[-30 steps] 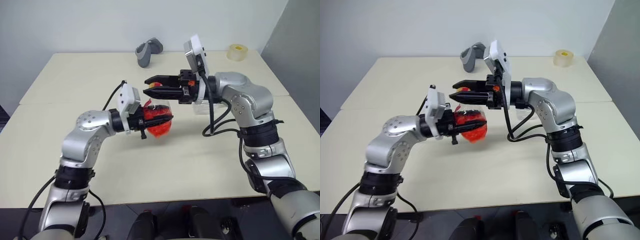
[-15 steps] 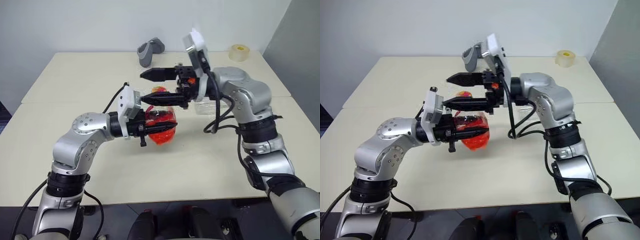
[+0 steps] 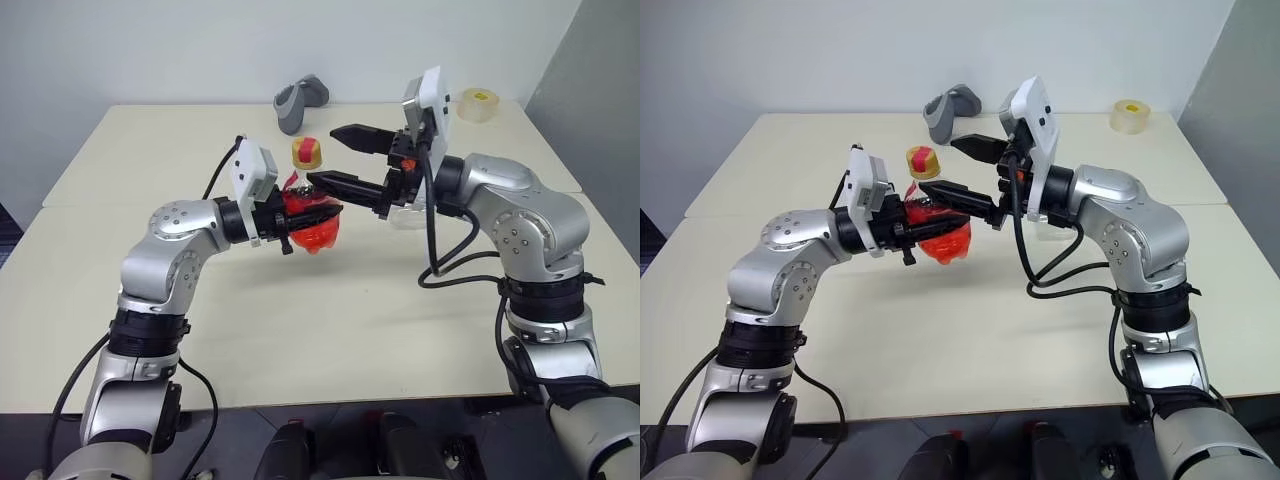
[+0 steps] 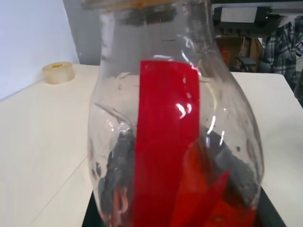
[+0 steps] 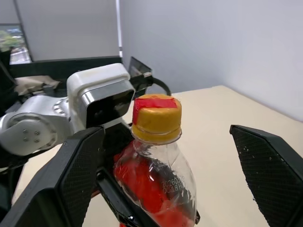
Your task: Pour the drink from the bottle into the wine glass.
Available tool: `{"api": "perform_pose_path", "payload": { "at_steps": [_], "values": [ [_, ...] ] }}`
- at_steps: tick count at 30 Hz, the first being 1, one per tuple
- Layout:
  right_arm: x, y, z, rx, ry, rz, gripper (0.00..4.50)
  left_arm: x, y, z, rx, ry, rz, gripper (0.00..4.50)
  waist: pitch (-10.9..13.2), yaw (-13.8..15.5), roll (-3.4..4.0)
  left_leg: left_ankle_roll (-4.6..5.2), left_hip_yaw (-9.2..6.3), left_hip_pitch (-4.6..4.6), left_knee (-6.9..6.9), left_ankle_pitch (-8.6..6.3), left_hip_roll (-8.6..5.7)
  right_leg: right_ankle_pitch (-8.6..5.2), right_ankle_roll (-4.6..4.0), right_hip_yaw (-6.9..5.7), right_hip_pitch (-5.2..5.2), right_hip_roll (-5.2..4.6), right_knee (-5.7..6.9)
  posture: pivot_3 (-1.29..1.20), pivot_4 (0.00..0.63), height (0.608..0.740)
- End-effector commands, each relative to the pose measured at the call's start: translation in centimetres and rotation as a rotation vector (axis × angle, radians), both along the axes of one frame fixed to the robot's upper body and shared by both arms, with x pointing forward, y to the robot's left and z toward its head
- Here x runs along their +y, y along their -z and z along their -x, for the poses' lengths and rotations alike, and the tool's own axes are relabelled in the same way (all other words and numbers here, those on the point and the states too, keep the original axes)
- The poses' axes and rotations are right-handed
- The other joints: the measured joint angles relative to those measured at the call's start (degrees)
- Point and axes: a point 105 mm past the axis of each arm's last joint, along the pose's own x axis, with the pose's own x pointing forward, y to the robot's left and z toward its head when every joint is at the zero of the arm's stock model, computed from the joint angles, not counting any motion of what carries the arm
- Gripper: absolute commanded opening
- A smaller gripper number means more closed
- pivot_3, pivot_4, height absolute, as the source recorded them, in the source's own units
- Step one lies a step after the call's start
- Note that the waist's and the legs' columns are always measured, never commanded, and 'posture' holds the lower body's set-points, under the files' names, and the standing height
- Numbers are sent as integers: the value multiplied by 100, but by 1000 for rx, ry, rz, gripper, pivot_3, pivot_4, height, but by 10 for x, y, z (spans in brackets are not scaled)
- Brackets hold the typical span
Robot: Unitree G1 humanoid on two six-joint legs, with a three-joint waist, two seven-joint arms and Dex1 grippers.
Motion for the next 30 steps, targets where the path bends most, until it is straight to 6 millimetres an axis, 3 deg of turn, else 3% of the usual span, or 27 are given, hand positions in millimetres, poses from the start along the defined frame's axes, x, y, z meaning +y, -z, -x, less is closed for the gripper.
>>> {"api": "perform_pose_path", "payload": {
  "at_steps": [1,16,24,30],
  "values": [
    [4,-15,-9,-69,102,-51,4500,-13,-14,-4,-85,15,17,1151,0,0,0,0,0,0,0,0,0,0,0,0,0,0,1,0,150,740],
    [14,-26,-34,-104,194,-74,4500,-17,-16,-15,-97,24,32,1150,0,-27,0,0,4,0,0,0,0,0,0,3,-3,0,4,0,150,740],
    [-16,-11,-47,-130,284,24,4500,-14,-17,-15,-100,12,35,1150,0,-32,0,0,4,-1,1,0,-1,0,0,3,-3,0,3,0,150,740],
    [-55,0,-44,-101,348,75,4500,-10,-17,-15,-102,2,31,1150,0,-20,0,0,3,-2,1,0,-1,0,0,3,-1,0,0,0,150,740]
  ]
}}
